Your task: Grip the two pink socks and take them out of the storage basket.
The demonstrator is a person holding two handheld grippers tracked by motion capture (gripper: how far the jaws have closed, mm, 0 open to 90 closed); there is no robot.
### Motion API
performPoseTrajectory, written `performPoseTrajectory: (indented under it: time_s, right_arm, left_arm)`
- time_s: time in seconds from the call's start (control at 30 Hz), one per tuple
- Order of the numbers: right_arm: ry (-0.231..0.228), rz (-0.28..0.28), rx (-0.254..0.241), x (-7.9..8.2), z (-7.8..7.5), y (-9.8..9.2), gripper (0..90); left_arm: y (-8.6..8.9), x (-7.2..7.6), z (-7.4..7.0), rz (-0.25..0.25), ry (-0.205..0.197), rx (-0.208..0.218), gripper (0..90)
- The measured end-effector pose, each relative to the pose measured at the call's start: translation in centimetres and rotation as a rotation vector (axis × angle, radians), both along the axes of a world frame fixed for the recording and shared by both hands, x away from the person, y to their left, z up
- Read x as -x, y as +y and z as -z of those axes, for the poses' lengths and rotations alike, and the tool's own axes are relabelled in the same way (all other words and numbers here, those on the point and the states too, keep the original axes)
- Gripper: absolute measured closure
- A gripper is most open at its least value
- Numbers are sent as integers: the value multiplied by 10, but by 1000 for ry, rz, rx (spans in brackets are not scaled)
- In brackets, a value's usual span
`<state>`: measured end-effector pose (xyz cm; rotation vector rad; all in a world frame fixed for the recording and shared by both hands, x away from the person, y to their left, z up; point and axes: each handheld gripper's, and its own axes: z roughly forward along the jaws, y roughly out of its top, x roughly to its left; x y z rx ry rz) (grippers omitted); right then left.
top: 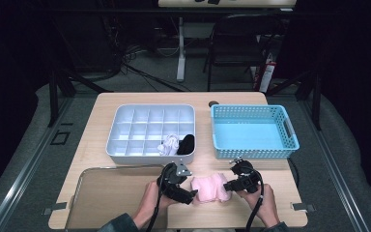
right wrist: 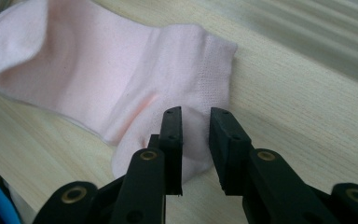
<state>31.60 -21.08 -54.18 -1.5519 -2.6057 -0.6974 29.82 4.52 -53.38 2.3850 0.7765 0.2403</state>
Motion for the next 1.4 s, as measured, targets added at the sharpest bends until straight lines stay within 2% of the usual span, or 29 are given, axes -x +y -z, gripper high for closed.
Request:
performPoseTrajectory:
  time_s: [0.03, 0.07, 0.2, 0.27, 0.4, 0.53, 0.63, 0.67, 0.7, 0.8, 0.9, 0.97, 1.1, 1.23, 1.27, 1.4]
  right_arm:
    - [0, -8, 9, 0, 0, -1, 752]
    - [-9, 15, -19, 0, 1, -1, 751]
    - [2, -3, 8, -1, 1, -4, 749]
    - [-3, 7, -4, -1, 1, -3, 747]
    - [-13, 12, -11, 0, 0, -2, 746]
    - [-17, 13, -6, -1, -1, -2, 745]
    - [-13, 15, -10, -1, 0, -2, 746]
    - [-12, 8, 5, -1, 0, -3, 747]
    - [-10, 14, -7, -1, 0, -2, 747]
    - [-9, 22, -11, -1, 1, -2, 754]
    - [-2, 11, 13, -1, 0, -3, 771]
    - [-7, 14, 10, -1, 1, -3, 782]
    - [-6, 10, 13, -1, 1, -4, 790]
    - [-3, 7, 15, -1, 2, -4, 786]
    - [-5, 15, 1, -1, 3, -4, 783]
    - [-6, 14, 3, -1, 3, -4, 758]
  left_arm:
    - [1, -1, 1, -6, 4, -10, 171]
    - [1, -2, 2, -13, 9, -23, 173]
    - [4, -5, 8, -30, 38, -56, 177]
    - [5, -5, 7, -32, 36, -44, 176]
    - [1, 0, -5, -14, 14, 32, 172]
    - [-14, 3, -9, 27, 12, 46, 183]
    - [-20, 5, -4, 51, 31, 17, 298]
    - [-21, 6, -2, 51, 32, 7, 336]
    - [-20, 6, 0, 62, 38, 0, 397]
    - [-18, 5, 2, 67, 47, 0, 516]
    - [-15, 4, 5, 70, 61, -9, 604]
    - [-12, 3, 8, 65, 75, -14, 632]
    - [-7, 0, 10, 43, 96, -26, 613]
    - [1, -3, 12, 12, 114, -48, 536]
    - [3, -3, 12, 6, 117, -56, 516]
    - [7, -3, 12, 0, 124, -93, 453]
